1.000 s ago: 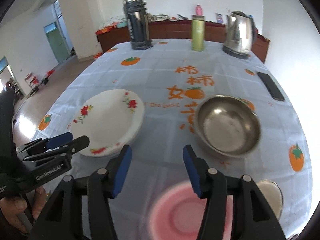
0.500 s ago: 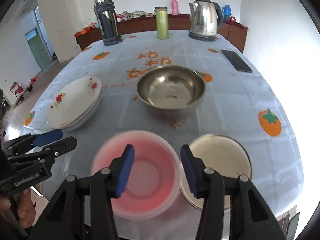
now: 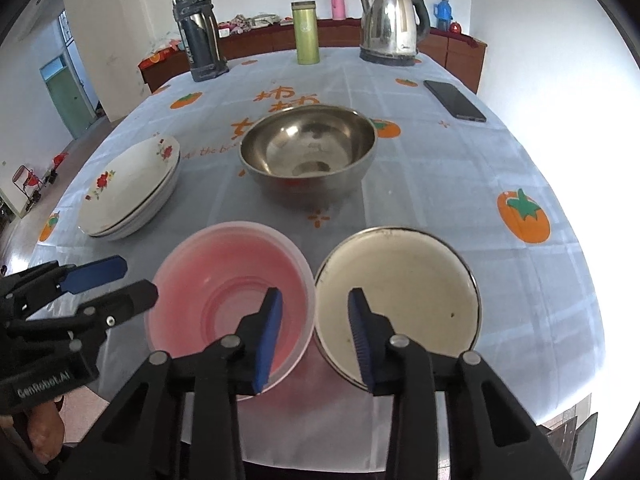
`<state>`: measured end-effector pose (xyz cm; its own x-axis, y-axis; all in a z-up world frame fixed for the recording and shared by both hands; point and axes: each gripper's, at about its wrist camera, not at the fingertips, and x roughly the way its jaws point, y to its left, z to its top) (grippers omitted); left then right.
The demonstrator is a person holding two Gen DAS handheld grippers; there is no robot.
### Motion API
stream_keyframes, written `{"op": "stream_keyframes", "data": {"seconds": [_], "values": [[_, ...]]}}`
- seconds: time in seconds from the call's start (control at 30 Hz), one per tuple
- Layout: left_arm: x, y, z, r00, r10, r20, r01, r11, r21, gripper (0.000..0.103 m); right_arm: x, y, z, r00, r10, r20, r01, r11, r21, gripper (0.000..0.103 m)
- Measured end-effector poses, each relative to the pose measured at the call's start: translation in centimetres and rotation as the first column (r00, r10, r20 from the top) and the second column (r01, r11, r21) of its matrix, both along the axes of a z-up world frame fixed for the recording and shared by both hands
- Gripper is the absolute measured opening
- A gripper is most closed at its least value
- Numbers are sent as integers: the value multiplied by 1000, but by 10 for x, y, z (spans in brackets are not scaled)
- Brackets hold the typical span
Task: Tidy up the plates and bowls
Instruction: 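Grasp the pink plastic bowl's rim with the left tool while the right tool grips it too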
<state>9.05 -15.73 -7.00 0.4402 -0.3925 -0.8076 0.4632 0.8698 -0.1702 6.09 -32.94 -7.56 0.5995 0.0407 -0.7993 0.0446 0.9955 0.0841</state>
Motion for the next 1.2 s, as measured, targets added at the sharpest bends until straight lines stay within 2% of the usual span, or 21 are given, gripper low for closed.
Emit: {"op": "stream_keyframes", "data": {"seconds": [0.17,0.3,0.43,0.5,0.6,0.97,1.2], "values": [[0,-5,-4,1000,-9,-11,9,1000,2,51,1,-1,-3,1000,9,-8,-9,1000,1,31],[0,-9,-8,1000,-21,-23,22,1000,9,40,2,0,-5,1000,17,-11,-17,1000,2,26],[-1,-13,-12,999,-35,-35,36,999,14,33,1,3,-6,999,31,-12,-31,1000,2,21],[-2,-16,-14,999,-40,-31,41,999,27,22,1,4,-7,999,37,-17,-37,999,2,19],[-2,-17,-16,999,-46,-28,47,998,32,18,0,5,-8,999,39,-16,-39,999,3,16],[-1,-14,-20,997,-42,-58,42,999,1,17,-3,5,-7,999,36,-11,-36,999,8,15],[-2,-14,-20,997,-37,-64,37,999,-4,17,-6,1,-4,1000,22,-6,-22,1000,16,18]]}}
